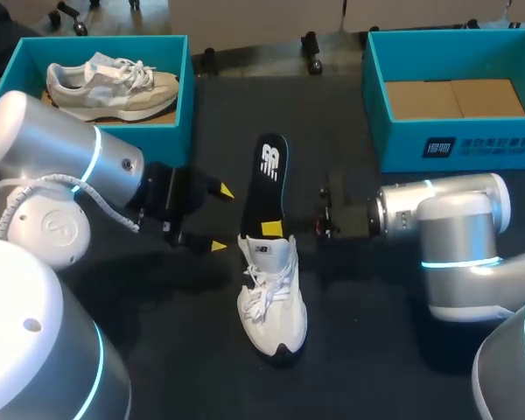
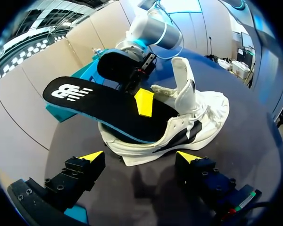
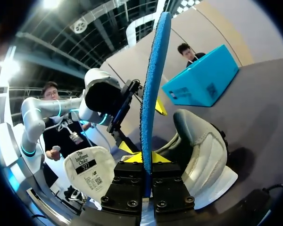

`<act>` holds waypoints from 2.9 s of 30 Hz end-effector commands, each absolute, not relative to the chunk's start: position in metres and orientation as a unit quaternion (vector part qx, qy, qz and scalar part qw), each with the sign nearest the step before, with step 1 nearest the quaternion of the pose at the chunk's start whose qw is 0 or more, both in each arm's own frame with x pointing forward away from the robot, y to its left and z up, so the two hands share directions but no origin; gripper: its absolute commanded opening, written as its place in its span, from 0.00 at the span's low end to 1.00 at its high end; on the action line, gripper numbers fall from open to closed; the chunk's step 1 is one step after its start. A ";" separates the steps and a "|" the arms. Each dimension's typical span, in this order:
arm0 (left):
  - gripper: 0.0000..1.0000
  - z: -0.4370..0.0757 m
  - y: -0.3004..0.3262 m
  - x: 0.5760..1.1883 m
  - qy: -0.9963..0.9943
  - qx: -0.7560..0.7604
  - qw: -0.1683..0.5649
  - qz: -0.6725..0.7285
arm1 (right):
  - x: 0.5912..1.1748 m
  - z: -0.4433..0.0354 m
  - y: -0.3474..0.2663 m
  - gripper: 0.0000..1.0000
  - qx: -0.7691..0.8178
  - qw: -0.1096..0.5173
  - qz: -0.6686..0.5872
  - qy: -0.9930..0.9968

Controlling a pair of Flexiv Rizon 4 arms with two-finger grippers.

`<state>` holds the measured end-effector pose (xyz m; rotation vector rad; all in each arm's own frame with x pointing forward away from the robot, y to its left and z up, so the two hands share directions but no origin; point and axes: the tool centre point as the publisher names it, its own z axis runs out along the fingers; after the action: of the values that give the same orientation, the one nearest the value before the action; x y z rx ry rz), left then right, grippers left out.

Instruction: Take the shoe out of the shoebox, open the shoe tongue, remove and reinsert the insole, then place the shoe into the shoebox

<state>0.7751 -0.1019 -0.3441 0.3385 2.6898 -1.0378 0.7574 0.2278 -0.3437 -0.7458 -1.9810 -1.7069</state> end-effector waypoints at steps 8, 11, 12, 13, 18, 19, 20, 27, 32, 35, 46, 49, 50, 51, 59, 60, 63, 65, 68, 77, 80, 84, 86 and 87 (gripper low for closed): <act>1.00 -0.343 -0.102 0.775 0.919 0.115 0.121 -0.356 | 0.773 -0.325 0.229 0.20 -0.247 0.204 -0.604 -0.730; 1.00 -0.343 -0.101 0.775 0.920 0.114 0.120 -0.356 | 0.777 -0.325 0.231 0.22 -0.240 0.209 -0.603 -0.731; 1.00 -0.343 -0.101 0.775 0.920 0.114 0.120 -0.356 | 0.779 -0.324 0.232 0.22 -0.238 0.212 -0.603 -0.731; 1.00 -0.343 -0.100 0.775 0.920 0.113 0.119 -0.356 | 0.780 -0.324 0.233 0.21 -0.237 0.215 -0.602 -0.732; 1.00 -0.344 -0.099 0.775 0.920 0.111 0.119 -0.357 | 0.782 -0.327 0.236 0.00 -0.234 0.232 -0.593 -0.735; 1.00 -0.345 -0.099 0.775 0.920 0.111 0.118 -0.357 | 0.782 -0.327 0.236 0.00 -0.234 0.233 -0.592 -0.735; 1.00 -0.345 -0.099 0.775 0.920 0.111 0.118 -0.357 | 0.781 -0.327 0.236 0.00 -0.235 0.235 -0.591 -0.735; 1.00 -0.346 -0.101 0.775 0.920 0.111 0.116 -0.358 | 0.776 -0.328 0.231 0.00 -0.242 0.254 -0.566 -0.746; 1.00 -0.346 -0.102 0.775 0.920 0.112 0.116 -0.358 | 0.772 -0.332 0.230 0.00 -0.247 0.268 -0.551 -0.751; 1.00 -0.346 -0.102 0.775 0.920 0.111 0.116 -0.357 | 0.768 -0.336 0.233 0.00 -0.252 0.278 -0.546 -0.749; 1.00 -0.347 -0.104 0.774 0.920 0.113 0.115 -0.357 | 0.747 -0.353 0.239 0.00 -0.277 0.287 -0.550 -0.734; 1.00 -0.347 -0.105 0.775 0.920 0.115 0.115 -0.357 | 0.743 -0.355 0.239 0.00 -0.283 0.291 -0.545 -0.733; 1.00 -0.347 -0.105 0.775 0.920 0.115 0.115 -0.357 | 0.742 -0.354 0.239 0.00 -0.285 0.291 -0.544 -0.734; 1.00 -0.347 -0.105 0.775 0.920 0.116 0.115 -0.358 | 0.741 -0.352 0.238 0.00 -0.287 0.290 -0.543 -0.734; 1.00 -0.346 -0.106 0.775 0.919 0.120 0.113 -0.359 | 0.751 -0.334 0.231 0.18 -0.286 0.257 -0.537 -0.751; 1.00 -0.346 -0.106 0.775 0.919 0.120 0.114 -0.359 | 0.753 -0.332 0.230 0.21 -0.285 0.255 -0.536 -0.753; 1.00 -0.345 -0.105 0.776 0.919 0.120 0.114 -0.359 | 0.759 -0.329 0.227 0.21 -0.280 0.250 -0.535 -0.757; 1.00 -0.345 -0.103 0.776 0.919 0.120 0.115 -0.358 | 0.764 -0.328 0.227 0.20 -0.275 0.250 -0.534 -0.759; 1.00 -0.344 -0.102 0.776 0.919 0.119 0.116 -0.358 | 0.770 -0.327 0.229 0.18 -0.269 0.250 -0.532 -0.763; 1.00 -0.343 -0.102 0.777 0.919 0.120 0.117 -0.357 | 0.773 -0.339 0.229 0.00 -0.264 0.272 -0.526 -0.761; 1.00 -0.343 -0.102 0.777 0.919 0.121 0.117 -0.357 | 0.767 -0.342 0.228 0.00 -0.268 0.279 -0.523 -0.759; 1.00 -0.343 -0.103 0.776 0.919 0.120 0.117 -0.357 | 0.757 -0.345 0.229 0.00 -0.277 0.290 -0.516 -0.757; 1.00 -0.344 -0.104 0.776 0.919 0.119 0.117 -0.358 | 0.752 -0.346 0.230 0.00 -0.281 0.295 -0.515 -0.754; 1.00 -0.344 -0.104 0.776 0.919 0.119 0.116 -0.358 | 0.750 -0.347 0.230 0.00 -0.283 0.296 -0.514 -0.753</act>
<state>0.7766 -0.1033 -0.3434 0.3506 2.6900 -1.0502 0.7570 0.2280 -0.3450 -0.7399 -1.9995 -1.3679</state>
